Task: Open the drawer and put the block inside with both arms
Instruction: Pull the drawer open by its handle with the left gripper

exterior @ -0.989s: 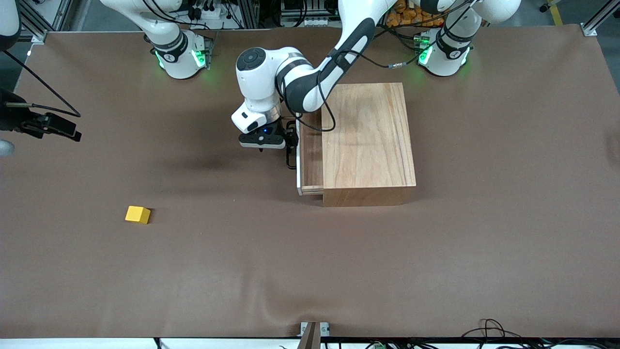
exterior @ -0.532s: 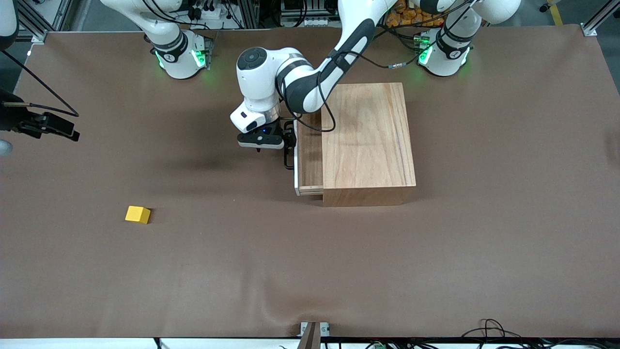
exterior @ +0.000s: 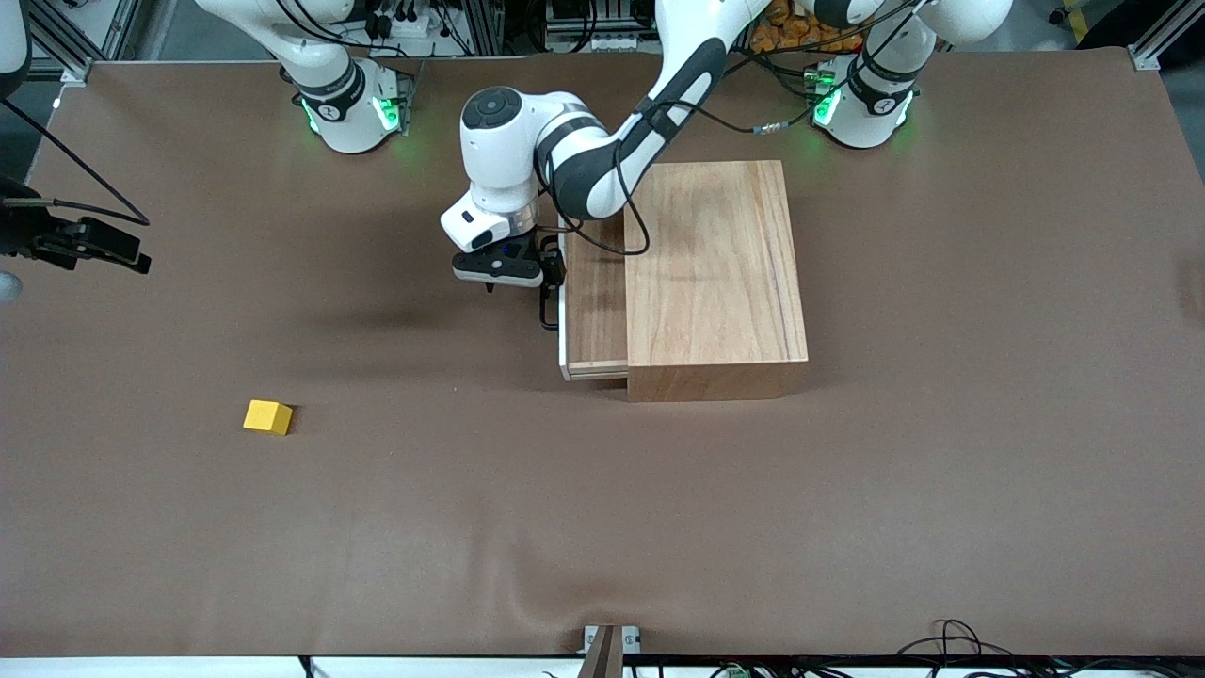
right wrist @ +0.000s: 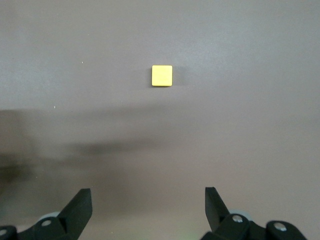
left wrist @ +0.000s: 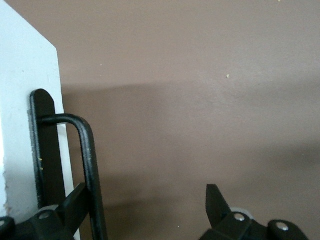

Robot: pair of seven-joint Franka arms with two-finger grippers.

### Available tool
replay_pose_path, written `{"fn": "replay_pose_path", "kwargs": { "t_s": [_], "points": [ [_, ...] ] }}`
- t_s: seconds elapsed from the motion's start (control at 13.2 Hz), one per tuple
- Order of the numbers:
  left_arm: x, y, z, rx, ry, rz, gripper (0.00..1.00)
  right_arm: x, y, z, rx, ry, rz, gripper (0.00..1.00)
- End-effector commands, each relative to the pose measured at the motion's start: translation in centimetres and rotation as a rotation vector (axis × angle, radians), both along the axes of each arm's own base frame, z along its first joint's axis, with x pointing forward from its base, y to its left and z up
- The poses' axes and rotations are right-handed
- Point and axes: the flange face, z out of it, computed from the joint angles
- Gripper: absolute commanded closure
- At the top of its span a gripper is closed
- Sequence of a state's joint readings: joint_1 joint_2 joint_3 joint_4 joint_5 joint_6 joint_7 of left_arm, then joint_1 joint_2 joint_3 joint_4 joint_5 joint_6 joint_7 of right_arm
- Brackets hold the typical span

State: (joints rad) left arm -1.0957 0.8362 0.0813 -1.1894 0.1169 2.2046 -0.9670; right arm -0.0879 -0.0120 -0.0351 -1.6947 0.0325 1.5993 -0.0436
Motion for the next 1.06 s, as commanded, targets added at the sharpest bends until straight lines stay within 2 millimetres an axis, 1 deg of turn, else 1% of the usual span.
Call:
{"fn": "replay_pose_path", "kwargs": {
  "t_s": [0.0, 0.08, 0.23, 0.46, 0.61, 0.76, 0.84, 0.99],
  "points": [
    [-1.9, -2.5, -1.7, -0.1, 0.014, -0.057, 0.0, 0.0, -0.6, 0.1, -0.014, 0.004, 0.009, 0.0],
    [-2.5, -2.8, -1.7, -0.103, 0.022, -0.068, 0.0, 0.0, -0.7, 0.1, -0.014, 0.004, 0.008, 0.0],
    [-2.5, -3.1, -1.3, -0.132, 0.005, -0.084, 0.0, 0.0, -0.7, 0.1, -0.014, 0.002, 0.006, 0.0],
    [-2.7, -3.7, -1.8, -0.173, -0.011, -0.1, 0.0, 0.0, -0.8, 0.0, -0.014, 0.004, 0.006, 0.0],
    [-2.8, -3.9, -1.3, -0.192, -0.018, -0.104, 0.0, 0.1, -1.0, 0.0, -0.013, 0.005, 0.014, 0.0],
    [-3.3, -4.2, 0.2, -0.209, -0.017, -0.107, 0.0, 0.1, -1.7, -0.1, -0.011, 0.004, 0.029, 0.0],
    [-3.1, -4.0, 1.7, -0.217, -0.024, -0.103, 0.0, 0.1, -1.7, -0.2, -0.01, 0.007, 0.03, 0.0],
    [-2.6, -3.3, 3.4, -0.184, -0.019, -0.091, 0.0, 0.2, -1.7, -0.1, -0.011, 0.004, 0.03, 0.0]
  ]
}}
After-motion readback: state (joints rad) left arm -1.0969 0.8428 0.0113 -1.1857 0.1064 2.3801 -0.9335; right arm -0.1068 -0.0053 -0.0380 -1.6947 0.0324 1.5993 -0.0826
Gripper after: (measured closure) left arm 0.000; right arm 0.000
